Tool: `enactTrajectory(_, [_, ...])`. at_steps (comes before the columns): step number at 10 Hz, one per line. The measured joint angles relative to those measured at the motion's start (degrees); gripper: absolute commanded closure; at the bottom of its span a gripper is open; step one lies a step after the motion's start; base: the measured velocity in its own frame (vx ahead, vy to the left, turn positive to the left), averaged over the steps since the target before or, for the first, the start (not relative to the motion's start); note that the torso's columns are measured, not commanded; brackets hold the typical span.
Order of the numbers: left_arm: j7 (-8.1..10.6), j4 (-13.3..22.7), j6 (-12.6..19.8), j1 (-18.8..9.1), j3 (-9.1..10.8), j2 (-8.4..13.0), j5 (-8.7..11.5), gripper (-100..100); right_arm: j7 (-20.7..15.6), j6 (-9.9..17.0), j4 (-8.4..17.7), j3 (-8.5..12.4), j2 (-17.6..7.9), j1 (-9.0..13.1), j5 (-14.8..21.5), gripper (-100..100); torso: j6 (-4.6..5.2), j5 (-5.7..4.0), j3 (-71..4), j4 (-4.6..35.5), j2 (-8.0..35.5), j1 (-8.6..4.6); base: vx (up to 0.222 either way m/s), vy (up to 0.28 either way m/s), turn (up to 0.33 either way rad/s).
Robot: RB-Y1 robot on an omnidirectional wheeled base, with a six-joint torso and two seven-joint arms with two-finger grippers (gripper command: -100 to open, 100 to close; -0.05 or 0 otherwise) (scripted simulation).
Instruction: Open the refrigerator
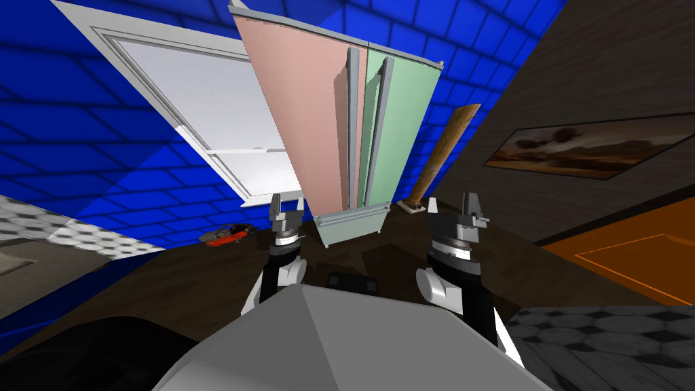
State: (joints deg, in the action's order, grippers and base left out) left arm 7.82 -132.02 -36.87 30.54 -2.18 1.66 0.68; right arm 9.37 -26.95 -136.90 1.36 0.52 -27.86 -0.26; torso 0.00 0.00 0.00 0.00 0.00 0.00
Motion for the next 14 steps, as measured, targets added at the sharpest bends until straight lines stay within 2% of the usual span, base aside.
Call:
enactTrajectory(2, [0.00,0.0,0.0,0.0,0.00,0.0,0.0,0,0.0,0.0,0.0,0.0,0.0,0.0,0.0,0,0.00,0.00,-12.0,6.0,6.0,0.00,0.000,0.000,0.000])
enactTrajectory(9, [0.00,0.0,0.0,0.0,0.00,0.0,0.0,0,0.0,0.0,0.0,0.0,0.0,0.0,0.0,0,0.00,0.00,-70.7,35.4,35.4,0.00,0.000,0.000,0.000])
enactTrajectory(10, [0.00,0.0,0.0,0.0,0.00,0.0,0.0,-100,0.0,0.0,0.0,0.0,0.0,0.0,0.0,0,0.00,0.00,-79.2,39.6,39.6,0.00,0.035,-0.015,-0.028])
enactTrajectory(11, [0.27,0.8,-0.2,-0.1,-0.04,0.9,0.3,-100,0.0,0.0,0.0,0.0,0.0,0.0,0.0,0,0.01,0.00,-83.2,41.5,41.5,-0.03,0.075,-0.025,-0.040])
enactTrajectory(14, [1.33,4.3,-1.5,-1.2,-0.79,3.1,1.1,-100,0.0,0.0,0.0,0.0,0.0,0.0,0.0,0,0.00,0.00,-84.6,42.2,42.2,-0.01,0.079,-0.026,-0.028])
